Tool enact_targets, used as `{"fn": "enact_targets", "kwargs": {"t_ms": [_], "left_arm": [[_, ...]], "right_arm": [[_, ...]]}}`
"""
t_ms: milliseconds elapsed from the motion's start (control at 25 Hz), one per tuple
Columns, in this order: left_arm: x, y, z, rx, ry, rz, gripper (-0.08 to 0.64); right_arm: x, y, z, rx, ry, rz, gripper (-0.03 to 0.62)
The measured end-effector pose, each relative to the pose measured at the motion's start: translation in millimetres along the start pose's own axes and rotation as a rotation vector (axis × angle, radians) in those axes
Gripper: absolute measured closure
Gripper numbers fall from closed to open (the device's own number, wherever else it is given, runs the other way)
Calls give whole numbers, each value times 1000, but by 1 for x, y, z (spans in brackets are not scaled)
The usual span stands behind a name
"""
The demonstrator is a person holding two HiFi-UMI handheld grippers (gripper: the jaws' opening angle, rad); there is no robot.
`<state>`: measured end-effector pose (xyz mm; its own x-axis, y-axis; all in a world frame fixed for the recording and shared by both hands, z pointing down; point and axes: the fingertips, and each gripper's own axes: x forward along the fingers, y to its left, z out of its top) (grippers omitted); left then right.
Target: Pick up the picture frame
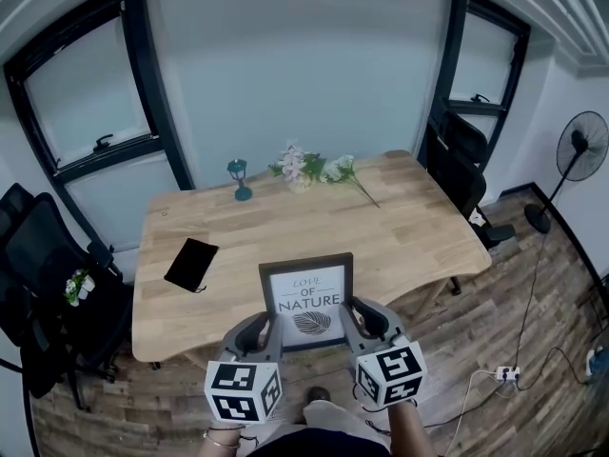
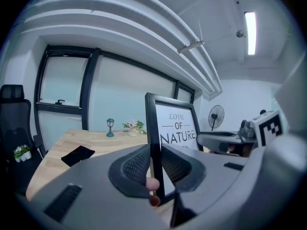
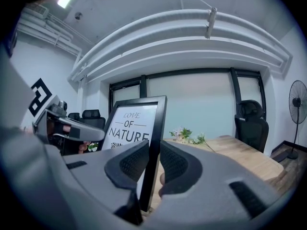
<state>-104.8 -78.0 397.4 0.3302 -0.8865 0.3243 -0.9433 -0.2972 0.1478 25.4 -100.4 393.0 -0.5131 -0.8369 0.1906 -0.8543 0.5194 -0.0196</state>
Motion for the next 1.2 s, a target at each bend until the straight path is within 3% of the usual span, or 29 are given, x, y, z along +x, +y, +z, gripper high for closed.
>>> {"fn": "enact_targets", "kwargs": {"t_ms": [1200], "left_arm": [[-86, -12, -32, -10, -24, -49, 495]], "right_arm": [[-69, 61, -12, -34, 5, -44, 520]]}}
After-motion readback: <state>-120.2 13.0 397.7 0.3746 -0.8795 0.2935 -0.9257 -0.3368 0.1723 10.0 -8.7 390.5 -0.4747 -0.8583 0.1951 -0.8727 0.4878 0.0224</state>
